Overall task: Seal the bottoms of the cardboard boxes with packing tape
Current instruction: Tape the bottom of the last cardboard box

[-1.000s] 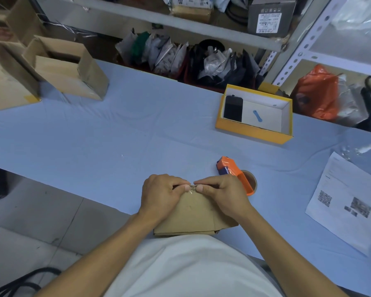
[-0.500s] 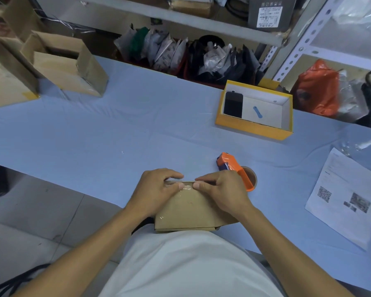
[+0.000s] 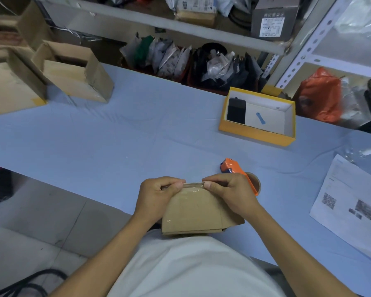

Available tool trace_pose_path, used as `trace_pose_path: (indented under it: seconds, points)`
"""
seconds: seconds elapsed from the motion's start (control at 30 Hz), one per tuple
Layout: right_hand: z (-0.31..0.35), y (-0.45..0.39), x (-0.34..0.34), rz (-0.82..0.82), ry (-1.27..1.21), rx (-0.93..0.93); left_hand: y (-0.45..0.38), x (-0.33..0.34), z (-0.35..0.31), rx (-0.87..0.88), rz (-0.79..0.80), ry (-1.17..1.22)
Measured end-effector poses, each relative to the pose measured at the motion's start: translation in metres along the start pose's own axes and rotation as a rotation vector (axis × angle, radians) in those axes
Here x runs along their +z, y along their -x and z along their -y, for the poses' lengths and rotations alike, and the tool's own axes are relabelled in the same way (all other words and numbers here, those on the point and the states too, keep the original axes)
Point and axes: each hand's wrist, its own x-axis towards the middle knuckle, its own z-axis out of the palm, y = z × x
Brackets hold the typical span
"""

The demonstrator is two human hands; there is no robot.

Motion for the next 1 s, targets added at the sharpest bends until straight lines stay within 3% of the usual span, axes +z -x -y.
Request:
trace_pose_path:
  seconds: [0.17,0.27,0.33,0.4,0.5,0.6,0.7,0.77,0.87,0.93,1.0]
  points:
    - [0.013,-0.015,-0.02,-0.161,0.251,-0.177,-0.013,0.006,-0.014,0.609,-0.179,-0.208]
    - [-0.004,-0.03,-0.017,-0.144,0.55,-0.086,-0.02,0.015,0.019,0.775,-0.153,-0.474]
    - [-0.015,-0.033,-0.003,-0.193,0.695,0.031,-0.017,0.019,0.048,0.736,-0.009,-0.592]
    - [-0.022,-0.031,0.014,-0.311,0.682,0.085,-0.017,0.022,0.064,0.705,0.06,-0.607]
    - [-0.027,-0.031,0.03,-0.428,0.628,0.092,-0.042,0.018,0.053,0.575,-0.079,-0.622]
    - [-0.021,-0.036,0.038,-0.236,0.304,0.162,-0.092,-0.003,0.03,0.145,-0.183,-0.847]
    - [-0.015,-0.045,0.045,-0.173,0.193,0.174,-0.126,-0.027,0.017,-0.273,-0.073,-0.718]
    - [-0.013,-0.051,0.046,-0.206,0.19,0.187,-0.131,-0.037,0.018,-0.296,-0.034,-0.581]
    - [-0.011,-0.055,0.033,-0.239,0.072,0.211,-0.12,-0.048,0.025,-0.119,-0.066,-0.249]
    - [-0.011,-0.055,0.023,-0.174,-0.083,0.241,-0.11,-0.051,0.028,-0.097,0.004,0.019]
    - [-0.01,-0.057,0.018,-0.086,-0.093,0.258,-0.102,-0.045,0.028,-0.125,0.044,0.13]
